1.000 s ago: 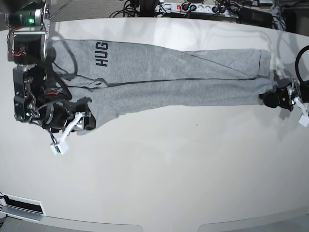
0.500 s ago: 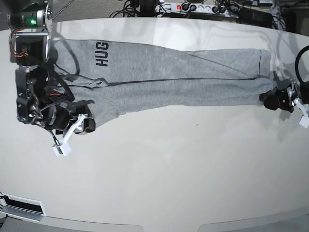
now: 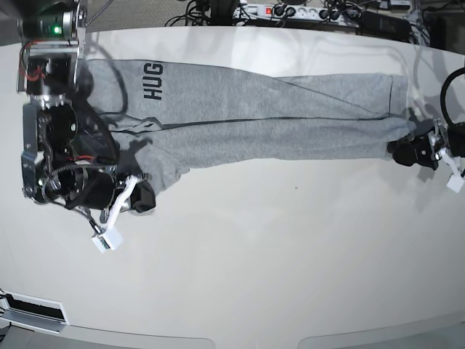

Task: Layout the t-shirt on the table in an organized manner, then fold the t-shirt properly
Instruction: 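Drag the folded strip with the right gripper toward the collar end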

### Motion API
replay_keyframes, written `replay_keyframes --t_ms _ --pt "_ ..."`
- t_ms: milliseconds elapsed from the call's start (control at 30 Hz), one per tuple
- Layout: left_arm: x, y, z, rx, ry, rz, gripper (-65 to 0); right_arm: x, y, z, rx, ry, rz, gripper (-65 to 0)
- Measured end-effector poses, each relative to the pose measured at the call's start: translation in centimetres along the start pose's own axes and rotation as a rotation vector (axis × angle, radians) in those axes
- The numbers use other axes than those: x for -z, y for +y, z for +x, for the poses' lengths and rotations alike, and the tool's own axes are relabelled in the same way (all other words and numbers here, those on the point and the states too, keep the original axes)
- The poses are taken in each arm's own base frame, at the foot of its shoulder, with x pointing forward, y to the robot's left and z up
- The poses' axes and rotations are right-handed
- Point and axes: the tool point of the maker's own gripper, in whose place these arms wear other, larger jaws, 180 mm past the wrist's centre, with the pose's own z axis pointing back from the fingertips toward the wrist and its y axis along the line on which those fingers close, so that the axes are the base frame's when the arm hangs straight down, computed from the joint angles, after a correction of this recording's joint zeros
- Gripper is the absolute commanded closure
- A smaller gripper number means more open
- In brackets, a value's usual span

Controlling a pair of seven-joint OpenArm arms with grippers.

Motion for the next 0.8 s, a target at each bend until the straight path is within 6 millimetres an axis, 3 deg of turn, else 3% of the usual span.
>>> replay_keyframes --t_ms 267,500,633,800 --pt "0.3 -0.1 0.0 0.000 -0.002 -0.005 -34.9 -4.9 4.4 -3.8 -0.159 0.064 -0.006 0.0" --pt "0.3 -0.1 0.0 -0.001 -0.003 -0.006 -34.9 -7.9 7.6 -10.1 -0.187 0.198 0.018 0.0" --pt "0.2 -0.1 0.0 -0.001 -0.001 -0.005 -34.9 -8.8 8.2 -13.6 -0.159 0.300 0.029 0.0" --pt "0.3 -0.2 0.1 -0.003 -0.006 -0.009 -34.9 -10.7 7.5 -17.1 -0.164 0.463 0.016 0.0"
